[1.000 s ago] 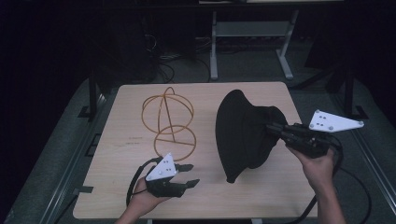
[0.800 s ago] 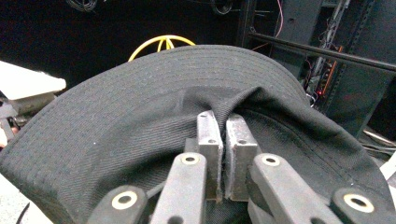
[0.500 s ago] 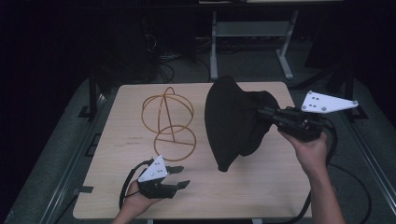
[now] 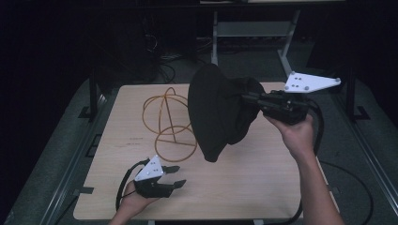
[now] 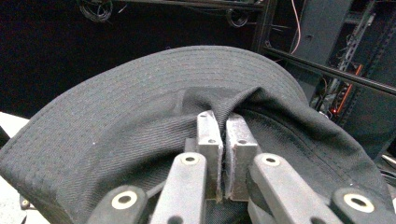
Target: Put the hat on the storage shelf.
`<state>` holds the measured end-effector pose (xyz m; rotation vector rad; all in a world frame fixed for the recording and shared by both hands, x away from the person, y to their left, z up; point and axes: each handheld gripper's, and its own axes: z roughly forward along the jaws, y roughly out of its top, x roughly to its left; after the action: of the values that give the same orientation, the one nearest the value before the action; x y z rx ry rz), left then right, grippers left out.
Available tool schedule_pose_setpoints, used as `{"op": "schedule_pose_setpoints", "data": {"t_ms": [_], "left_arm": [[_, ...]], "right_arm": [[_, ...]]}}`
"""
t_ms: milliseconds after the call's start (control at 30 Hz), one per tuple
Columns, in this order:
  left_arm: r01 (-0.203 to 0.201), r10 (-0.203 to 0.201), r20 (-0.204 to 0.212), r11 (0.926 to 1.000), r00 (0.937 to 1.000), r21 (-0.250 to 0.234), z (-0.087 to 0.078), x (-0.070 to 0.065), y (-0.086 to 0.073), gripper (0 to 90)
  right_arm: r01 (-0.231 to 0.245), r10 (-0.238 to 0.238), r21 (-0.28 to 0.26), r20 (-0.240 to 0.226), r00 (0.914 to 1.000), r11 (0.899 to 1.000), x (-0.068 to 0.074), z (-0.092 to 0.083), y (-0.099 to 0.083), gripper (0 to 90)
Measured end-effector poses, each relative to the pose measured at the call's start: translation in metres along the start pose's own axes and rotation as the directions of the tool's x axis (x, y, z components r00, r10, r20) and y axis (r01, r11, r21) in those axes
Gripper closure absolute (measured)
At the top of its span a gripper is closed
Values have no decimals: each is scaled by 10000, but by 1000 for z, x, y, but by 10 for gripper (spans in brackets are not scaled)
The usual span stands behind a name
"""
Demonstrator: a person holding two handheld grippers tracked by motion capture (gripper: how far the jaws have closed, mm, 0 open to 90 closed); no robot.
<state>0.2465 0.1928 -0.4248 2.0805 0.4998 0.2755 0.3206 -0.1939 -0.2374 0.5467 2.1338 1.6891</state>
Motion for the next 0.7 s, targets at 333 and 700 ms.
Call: {"op": "schedule_pose_setpoints", "data": {"t_ms": [333, 700], "left_arm": [[215, -215, 108, 9998, 9997, 44, 0, 1, -4, 454], [236, -237, 81, 9997, 9997, 56, -1, 3, -6, 443]], "right_arm": [[246, -245, 36, -429, 9988, 9997, 3, 32, 25, 862], [439, -427, 125, -836, 9956, 9990, 6, 64, 45, 861]]}}
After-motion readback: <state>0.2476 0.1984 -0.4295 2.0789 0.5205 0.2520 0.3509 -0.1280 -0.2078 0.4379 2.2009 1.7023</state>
